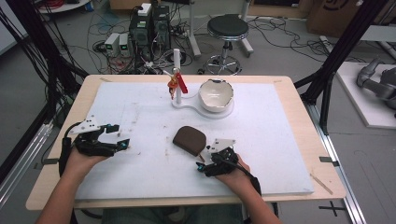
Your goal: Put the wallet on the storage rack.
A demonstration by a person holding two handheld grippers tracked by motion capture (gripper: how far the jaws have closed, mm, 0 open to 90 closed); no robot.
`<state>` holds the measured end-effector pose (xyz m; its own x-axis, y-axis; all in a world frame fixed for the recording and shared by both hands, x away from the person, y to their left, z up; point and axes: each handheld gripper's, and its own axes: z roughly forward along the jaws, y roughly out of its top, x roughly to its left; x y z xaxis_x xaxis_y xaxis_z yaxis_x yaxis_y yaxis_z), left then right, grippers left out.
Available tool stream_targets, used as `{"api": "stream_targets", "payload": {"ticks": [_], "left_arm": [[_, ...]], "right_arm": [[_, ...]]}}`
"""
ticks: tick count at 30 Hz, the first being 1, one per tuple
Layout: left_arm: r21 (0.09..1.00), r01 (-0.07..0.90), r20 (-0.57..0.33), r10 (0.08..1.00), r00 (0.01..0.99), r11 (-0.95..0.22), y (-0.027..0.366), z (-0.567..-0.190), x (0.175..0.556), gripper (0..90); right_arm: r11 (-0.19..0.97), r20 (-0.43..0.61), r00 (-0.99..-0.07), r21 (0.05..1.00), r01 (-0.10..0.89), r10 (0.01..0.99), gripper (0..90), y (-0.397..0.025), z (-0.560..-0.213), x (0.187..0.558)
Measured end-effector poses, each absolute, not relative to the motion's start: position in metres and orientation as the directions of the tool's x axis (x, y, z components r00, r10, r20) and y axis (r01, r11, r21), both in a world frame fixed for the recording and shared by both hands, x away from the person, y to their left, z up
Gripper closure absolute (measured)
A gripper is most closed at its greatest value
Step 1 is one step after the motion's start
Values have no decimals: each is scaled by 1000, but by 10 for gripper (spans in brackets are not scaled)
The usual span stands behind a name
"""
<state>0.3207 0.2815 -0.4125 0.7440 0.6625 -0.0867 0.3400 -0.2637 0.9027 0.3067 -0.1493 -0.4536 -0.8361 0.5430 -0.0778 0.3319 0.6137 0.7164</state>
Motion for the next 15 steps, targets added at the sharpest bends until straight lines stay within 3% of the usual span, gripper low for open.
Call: {"api": "stream_targets", "payload": {"ticks": [3,15], "left_arm": [[904,339,-87,661,745,-263,282,-412,321,215],[901,348,-94,667,739,-258,283,-413,321,216]], "right_arm": [[628,-94,-832,703,333,546,282,-146,-455,307],[629,-77,-844,703,331,531,541,-146,-453,308]]}}
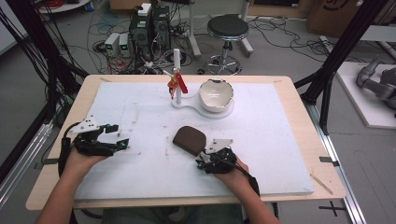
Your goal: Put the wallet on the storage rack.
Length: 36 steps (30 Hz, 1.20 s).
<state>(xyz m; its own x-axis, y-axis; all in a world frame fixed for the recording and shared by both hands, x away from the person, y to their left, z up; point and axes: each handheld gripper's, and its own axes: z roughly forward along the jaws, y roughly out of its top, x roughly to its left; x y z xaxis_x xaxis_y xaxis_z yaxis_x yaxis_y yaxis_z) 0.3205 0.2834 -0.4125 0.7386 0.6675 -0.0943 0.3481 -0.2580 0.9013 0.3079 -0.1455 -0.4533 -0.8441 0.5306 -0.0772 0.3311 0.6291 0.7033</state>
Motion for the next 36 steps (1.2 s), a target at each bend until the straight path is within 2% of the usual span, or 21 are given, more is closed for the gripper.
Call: {"api": "stream_targets", "payload": {"ticks": [16,33,35,36], "left_arm": [[907,343,-98,669,737,-246,285,-412,319,221],[906,339,-93,663,743,-252,284,-412,318,226],[907,339,-95,662,743,-249,283,-412,318,227],[907,339,-94,662,743,-251,283,-412,318,227]], "right_arm": [[620,-79,-835,708,338,545,701,-146,-453,310],[643,-111,-846,702,304,521,825,-143,-454,306],[642,-108,-846,702,307,522,849,-143,-454,305],[643,-110,-846,702,306,522,889,-143,-454,305]]}}
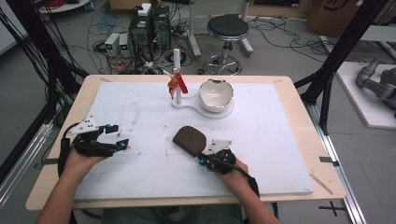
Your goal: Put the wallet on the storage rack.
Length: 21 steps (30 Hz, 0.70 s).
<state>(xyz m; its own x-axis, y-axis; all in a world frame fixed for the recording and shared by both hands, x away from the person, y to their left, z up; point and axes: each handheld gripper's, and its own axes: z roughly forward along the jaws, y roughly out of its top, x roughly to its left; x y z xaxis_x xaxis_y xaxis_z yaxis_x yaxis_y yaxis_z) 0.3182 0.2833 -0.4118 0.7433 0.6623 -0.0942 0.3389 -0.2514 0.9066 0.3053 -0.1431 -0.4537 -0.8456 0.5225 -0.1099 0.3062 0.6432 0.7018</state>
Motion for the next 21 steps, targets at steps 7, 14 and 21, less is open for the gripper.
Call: {"api": "stream_targets", "payload": {"ticks": [7,14,21], "left_arm": [[906,339,-94,661,744,-253,284,-412,318,227],[908,336,-92,663,743,-251,284,-412,318,227],[908,328,-82,659,748,-260,283,-411,318,236]], "right_arm": [[624,-77,-844,709,328,531,899,-146,-454,308],[606,-41,-849,718,342,527,900,-149,-452,310],[521,-4,-834,782,342,552,900,-162,-441,311]]}}
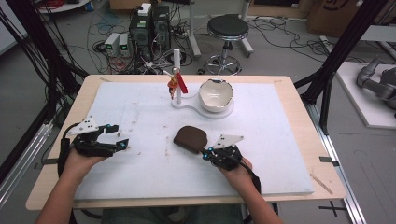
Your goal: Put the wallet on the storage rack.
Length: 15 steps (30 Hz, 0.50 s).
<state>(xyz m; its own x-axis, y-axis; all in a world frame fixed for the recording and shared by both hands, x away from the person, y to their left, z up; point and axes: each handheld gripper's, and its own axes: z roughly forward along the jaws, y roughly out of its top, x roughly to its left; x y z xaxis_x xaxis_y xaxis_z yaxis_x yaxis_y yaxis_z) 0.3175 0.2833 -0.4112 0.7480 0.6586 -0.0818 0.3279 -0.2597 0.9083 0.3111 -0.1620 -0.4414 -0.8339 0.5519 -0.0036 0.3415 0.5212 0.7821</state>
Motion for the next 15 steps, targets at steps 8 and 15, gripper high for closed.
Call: {"api": "stream_targets", "payload": {"ticks": [8,15], "left_arm": [[906,330,-76,663,744,-266,283,-413,318,236],[907,323,-67,663,746,-272,282,-412,317,236]], "right_arm": [[399,40,-829,863,311,558,900,-178,-424,309],[270,105,-822,915,301,559,900,-193,-410,310]]}}
